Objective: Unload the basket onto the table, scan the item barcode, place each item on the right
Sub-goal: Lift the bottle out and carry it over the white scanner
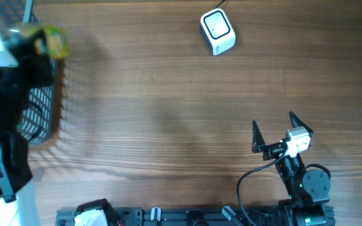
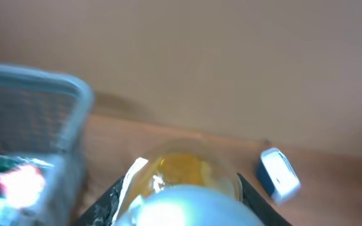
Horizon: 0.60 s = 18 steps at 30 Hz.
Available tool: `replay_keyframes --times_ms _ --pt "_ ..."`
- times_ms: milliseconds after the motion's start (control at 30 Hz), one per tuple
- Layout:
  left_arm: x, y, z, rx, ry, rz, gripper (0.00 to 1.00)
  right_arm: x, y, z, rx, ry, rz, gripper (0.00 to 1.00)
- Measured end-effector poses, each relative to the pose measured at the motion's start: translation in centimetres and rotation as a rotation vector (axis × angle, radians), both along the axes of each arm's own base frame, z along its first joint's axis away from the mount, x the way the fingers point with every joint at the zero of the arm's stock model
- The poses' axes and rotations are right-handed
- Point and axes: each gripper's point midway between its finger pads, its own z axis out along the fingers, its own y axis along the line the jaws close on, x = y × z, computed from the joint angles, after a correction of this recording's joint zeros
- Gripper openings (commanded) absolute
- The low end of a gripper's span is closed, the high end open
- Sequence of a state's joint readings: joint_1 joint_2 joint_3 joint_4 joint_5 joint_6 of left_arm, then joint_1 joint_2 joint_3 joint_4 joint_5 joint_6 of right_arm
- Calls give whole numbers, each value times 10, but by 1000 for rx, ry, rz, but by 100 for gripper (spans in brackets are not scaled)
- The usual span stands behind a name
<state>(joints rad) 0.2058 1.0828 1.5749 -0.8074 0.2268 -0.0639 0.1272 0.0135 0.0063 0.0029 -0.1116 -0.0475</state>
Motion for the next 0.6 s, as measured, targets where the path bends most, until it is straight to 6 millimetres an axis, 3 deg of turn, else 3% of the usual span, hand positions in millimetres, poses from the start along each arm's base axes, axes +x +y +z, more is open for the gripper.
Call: replay_keyframes --times_ms 200,433,600 --pt "17 -74 -43 -59 170 -201 31 0 0 0 0 0 0 100" --pt "42 -159 -118 -16 411 -320 31 0 0 0 0 0 0 100" --pt "54 -214 -169 5 527 -311 33 0 0 0 0 0 0 100"
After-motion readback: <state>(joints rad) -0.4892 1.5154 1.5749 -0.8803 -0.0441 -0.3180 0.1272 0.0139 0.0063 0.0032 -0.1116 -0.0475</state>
